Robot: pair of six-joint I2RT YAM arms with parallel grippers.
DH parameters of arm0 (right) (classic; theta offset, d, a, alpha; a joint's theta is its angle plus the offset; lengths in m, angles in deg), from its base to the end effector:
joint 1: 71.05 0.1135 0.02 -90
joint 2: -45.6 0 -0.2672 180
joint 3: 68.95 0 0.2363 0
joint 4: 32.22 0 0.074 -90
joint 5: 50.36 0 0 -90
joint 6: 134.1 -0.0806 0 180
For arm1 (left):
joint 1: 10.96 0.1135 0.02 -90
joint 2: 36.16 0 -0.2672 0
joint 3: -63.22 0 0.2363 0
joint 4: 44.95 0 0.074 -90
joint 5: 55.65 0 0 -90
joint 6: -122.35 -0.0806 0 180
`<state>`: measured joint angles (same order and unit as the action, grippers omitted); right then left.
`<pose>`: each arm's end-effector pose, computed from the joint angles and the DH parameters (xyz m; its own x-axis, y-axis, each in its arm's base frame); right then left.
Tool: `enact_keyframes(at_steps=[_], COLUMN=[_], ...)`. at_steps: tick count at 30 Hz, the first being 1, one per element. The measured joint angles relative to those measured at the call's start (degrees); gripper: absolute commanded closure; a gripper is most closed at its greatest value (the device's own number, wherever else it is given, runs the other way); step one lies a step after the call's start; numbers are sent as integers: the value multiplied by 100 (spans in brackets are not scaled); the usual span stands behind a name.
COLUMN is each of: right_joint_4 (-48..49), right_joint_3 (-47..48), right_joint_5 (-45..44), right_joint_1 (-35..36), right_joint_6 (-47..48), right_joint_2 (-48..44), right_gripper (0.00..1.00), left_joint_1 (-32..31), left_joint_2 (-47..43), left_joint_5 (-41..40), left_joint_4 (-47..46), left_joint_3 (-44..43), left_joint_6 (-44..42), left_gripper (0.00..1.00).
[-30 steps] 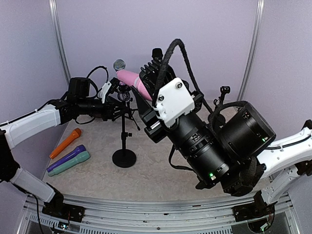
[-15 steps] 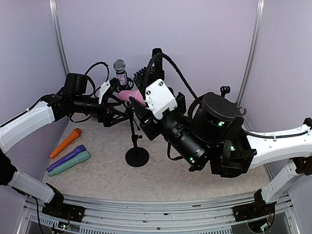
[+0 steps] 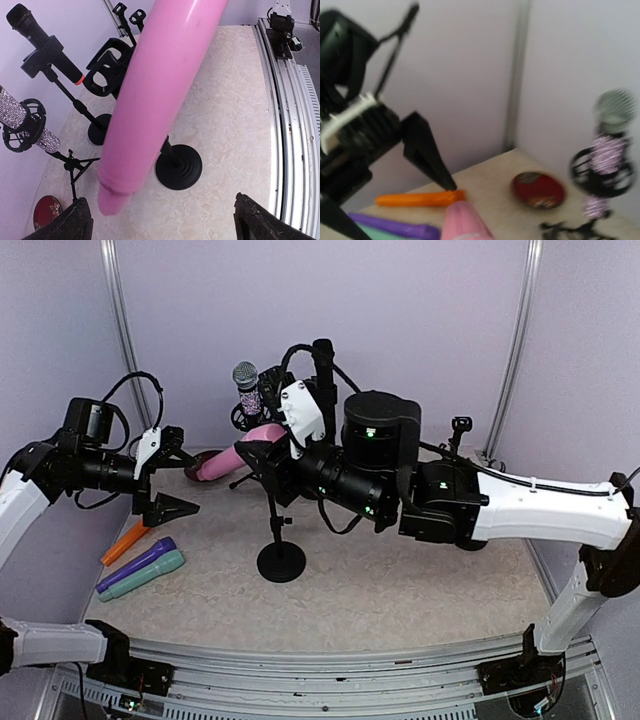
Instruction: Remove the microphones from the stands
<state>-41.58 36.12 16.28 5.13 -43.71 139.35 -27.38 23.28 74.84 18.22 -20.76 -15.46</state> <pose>0.1307 0.3974 0.4316 0.0136 0.0291 -0.9995 -0.7967 0.6043 0.0068 0.1816 -0.1081 0.3573 0.1176 0.5528 -0.8250 0.9148 0.2629 0.3066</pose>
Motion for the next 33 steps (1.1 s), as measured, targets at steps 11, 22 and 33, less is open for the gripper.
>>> enact_keyframes(at_steps=[11, 22, 33], right_joint_4=[-428, -468, -420], right_joint_3=[848, 1412, 892], right_joint_5=[1482, 2098, 1657], right_joint_1=[-247, -426, -588], right_joint_6=[-605, -866, -699], right_joint_2=[1270, 1591, 1021], right_gripper=[100, 53, 15], left_joint_1=[-76, -205, 304], left_joint_2=[96, 79, -208], left_joint_5=[92, 17, -981], left_joint_4=[398, 601, 323], left_joint_3=[24, 57, 1255], left_joint_6=[-199, -525, -560], left_gripper=[25, 73, 70])
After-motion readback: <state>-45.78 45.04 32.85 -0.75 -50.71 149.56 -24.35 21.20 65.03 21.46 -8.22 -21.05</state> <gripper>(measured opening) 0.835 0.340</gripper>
